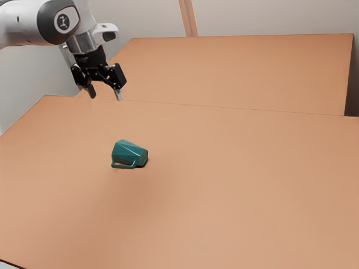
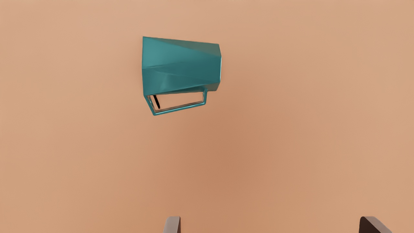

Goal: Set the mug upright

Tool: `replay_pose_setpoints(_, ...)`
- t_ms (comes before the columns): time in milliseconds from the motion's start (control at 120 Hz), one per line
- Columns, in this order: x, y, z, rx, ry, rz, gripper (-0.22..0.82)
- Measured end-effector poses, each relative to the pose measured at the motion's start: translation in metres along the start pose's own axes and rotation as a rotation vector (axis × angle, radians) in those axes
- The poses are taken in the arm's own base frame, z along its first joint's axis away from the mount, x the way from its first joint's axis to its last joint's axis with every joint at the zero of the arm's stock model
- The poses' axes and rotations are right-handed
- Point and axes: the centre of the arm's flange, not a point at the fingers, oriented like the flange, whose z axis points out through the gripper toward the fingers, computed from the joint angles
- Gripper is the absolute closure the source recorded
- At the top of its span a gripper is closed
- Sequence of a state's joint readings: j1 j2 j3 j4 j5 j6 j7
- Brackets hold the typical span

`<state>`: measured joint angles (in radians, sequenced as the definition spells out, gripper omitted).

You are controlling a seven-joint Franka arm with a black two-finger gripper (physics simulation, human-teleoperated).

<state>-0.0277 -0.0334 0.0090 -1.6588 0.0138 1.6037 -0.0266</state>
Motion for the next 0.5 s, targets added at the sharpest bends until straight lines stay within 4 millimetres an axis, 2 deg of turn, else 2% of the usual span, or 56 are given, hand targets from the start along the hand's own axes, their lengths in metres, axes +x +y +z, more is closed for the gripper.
replay_pose_setpoints(308, 0.002, 0.013, 0.003, 0.004, 0.021, 0.018, 0.00)
replay_pose_setpoints(375, 0.002, 0.013, 0.012, -0.024, 0.006, 0.012, 0.00)
replay_pose_setpoints(500, 0.004, 0.006, 0.049, -0.088, -0.065, -0.021, 0.00)
